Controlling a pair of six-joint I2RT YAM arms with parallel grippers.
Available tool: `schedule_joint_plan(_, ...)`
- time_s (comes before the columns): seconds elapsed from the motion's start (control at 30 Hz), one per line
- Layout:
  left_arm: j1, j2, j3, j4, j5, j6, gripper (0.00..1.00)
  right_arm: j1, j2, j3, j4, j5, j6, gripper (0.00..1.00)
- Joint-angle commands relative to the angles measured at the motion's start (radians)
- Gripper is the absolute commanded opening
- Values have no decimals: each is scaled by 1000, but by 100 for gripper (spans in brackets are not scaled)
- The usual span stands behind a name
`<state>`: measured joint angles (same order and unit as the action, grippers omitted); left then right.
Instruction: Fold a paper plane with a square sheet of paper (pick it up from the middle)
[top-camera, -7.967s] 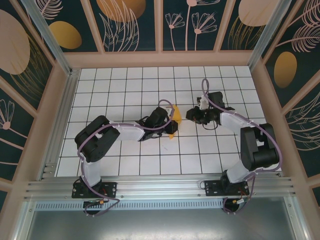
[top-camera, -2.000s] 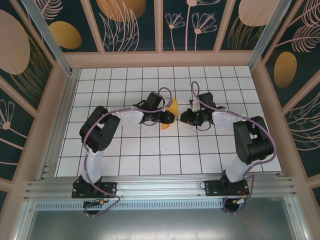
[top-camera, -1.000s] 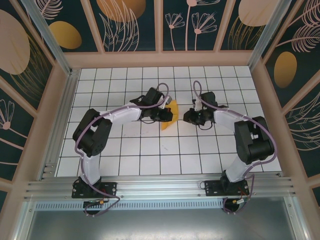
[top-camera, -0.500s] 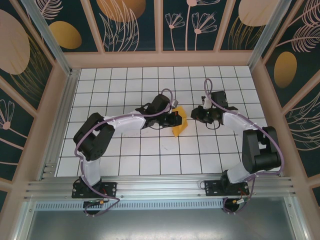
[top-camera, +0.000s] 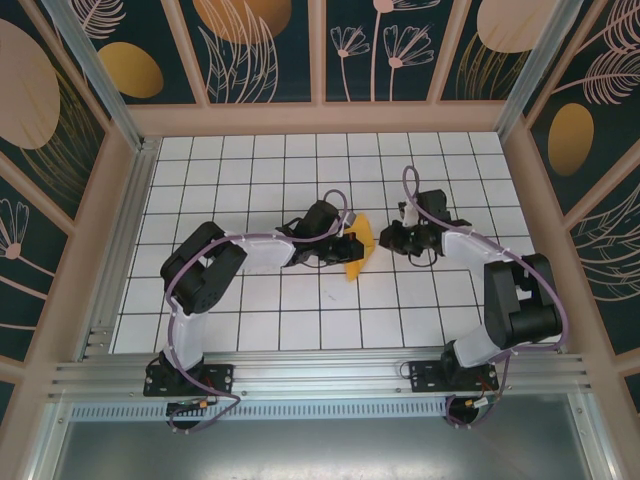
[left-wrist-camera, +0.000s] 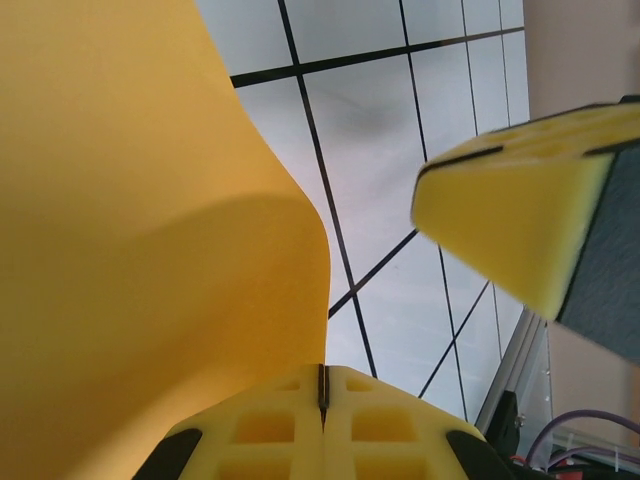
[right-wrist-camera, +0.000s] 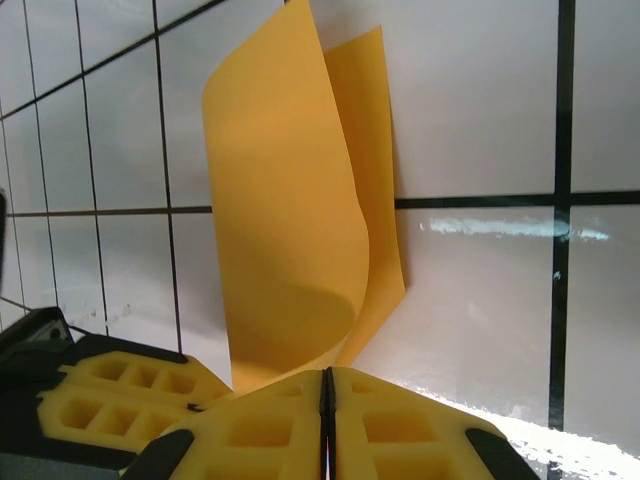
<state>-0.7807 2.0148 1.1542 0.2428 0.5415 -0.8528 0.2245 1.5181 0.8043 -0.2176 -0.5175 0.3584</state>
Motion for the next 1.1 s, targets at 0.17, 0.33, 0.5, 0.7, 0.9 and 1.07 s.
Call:
schedule_joint_plan(0.17,18,40,28,-23,0,169,5,16,-9,-30,31,-10,34,12)
schedule_joint_plan(0.33,26,57,40,-47,4,215,5,19,21,-20,56,-30,40,12)
schedule_joint_plan(0.5,33,60,26,-17,13,205,5,37,80,18,72,-15,53,10)
schedule_joint_plan(0.7,35,68,28,-4,40,201,6,57,167,105,83,6,56,10)
schedule_joint_plan(0.9,35,70,25,-10,42,203,6,69,292,220,66,4,27,10)
schedule_joint_plan(1.07,38,73,33,-23,40,212,6,77,402,335,-20,71,-33,8)
